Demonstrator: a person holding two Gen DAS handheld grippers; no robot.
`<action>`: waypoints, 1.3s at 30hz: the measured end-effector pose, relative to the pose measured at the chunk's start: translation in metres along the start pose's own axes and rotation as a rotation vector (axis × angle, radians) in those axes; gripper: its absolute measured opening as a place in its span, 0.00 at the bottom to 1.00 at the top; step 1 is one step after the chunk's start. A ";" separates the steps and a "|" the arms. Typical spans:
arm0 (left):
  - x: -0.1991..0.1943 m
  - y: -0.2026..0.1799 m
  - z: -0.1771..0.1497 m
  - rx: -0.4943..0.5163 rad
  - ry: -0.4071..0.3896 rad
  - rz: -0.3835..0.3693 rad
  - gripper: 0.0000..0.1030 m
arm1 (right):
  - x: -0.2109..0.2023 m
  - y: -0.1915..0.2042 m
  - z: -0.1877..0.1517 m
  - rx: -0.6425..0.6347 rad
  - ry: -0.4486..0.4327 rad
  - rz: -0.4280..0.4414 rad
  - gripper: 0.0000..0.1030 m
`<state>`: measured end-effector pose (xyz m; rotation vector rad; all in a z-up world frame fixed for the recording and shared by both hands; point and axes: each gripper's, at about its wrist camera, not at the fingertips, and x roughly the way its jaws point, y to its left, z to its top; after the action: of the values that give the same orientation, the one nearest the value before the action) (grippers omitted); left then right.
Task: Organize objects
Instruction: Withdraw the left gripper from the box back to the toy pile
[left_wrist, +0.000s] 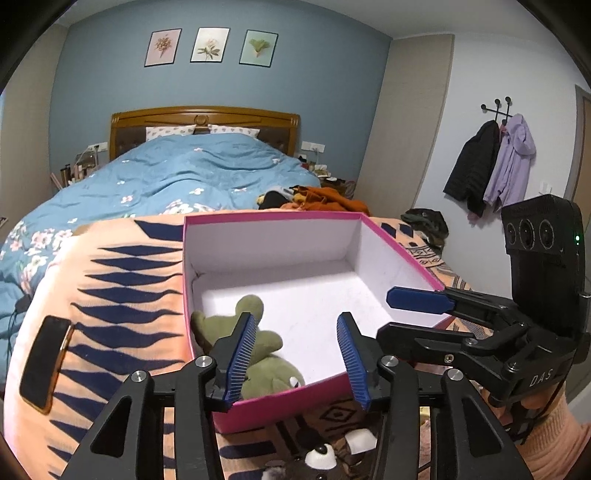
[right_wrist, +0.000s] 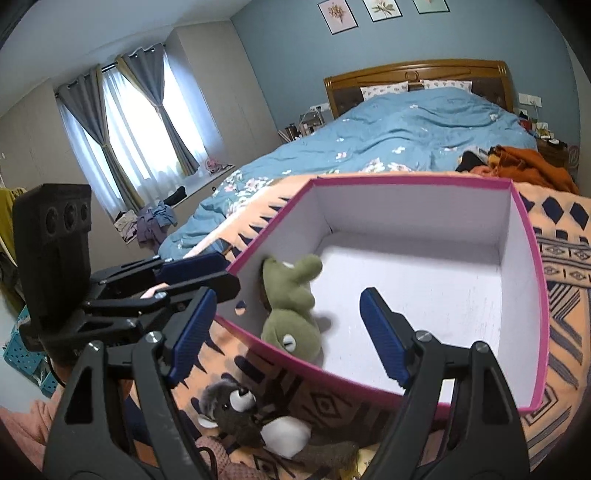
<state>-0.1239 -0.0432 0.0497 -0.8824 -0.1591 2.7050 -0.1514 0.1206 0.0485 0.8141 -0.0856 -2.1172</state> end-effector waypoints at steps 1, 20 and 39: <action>0.000 0.000 -0.001 -0.002 0.002 0.002 0.51 | 0.000 -0.001 -0.002 0.003 0.002 -0.002 0.79; -0.030 -0.020 -0.037 0.049 -0.029 0.012 0.83 | -0.042 0.005 -0.040 0.006 0.004 -0.005 0.79; -0.045 -0.068 -0.126 0.120 0.118 -0.096 0.83 | -0.072 -0.001 -0.124 0.065 0.087 -0.068 0.83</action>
<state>0.0015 0.0090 -0.0135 -0.9687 -0.0130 2.5367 -0.0496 0.2010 -0.0123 0.9594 -0.0824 -2.1487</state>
